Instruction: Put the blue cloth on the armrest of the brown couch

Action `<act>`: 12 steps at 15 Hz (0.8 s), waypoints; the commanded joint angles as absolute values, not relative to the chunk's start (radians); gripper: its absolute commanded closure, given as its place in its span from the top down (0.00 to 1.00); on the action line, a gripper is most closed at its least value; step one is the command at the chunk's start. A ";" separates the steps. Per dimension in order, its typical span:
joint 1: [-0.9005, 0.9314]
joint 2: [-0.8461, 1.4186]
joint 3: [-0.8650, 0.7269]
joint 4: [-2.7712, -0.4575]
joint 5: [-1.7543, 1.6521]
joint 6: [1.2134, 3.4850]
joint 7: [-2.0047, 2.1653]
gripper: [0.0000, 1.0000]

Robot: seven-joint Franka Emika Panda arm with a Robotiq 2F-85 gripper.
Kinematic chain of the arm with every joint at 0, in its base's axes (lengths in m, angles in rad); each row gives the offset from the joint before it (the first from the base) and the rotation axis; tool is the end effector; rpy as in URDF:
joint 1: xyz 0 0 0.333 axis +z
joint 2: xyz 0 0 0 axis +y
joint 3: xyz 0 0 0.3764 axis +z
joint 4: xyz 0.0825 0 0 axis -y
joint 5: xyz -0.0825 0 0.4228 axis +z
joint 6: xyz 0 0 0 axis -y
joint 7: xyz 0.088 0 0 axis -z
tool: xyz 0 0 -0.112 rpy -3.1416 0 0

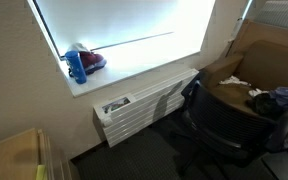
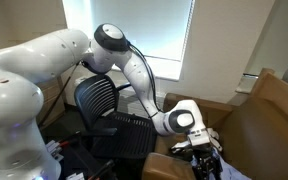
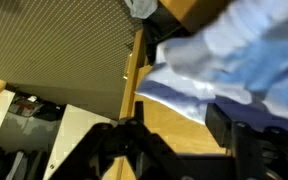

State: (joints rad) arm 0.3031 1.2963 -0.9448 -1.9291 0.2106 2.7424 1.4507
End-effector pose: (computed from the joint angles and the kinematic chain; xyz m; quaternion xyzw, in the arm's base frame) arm 0.5229 -0.3923 0.0522 0.5461 -0.7289 0.1862 0.3686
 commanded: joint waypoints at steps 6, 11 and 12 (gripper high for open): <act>0.468 0.794 -1.078 -2.317 0.280 3.138 1.328 1.00; 0.460 0.729 -1.050 -2.314 0.311 3.168 1.259 1.00; 0.462 0.685 -1.032 -2.333 0.311 3.172 1.232 1.00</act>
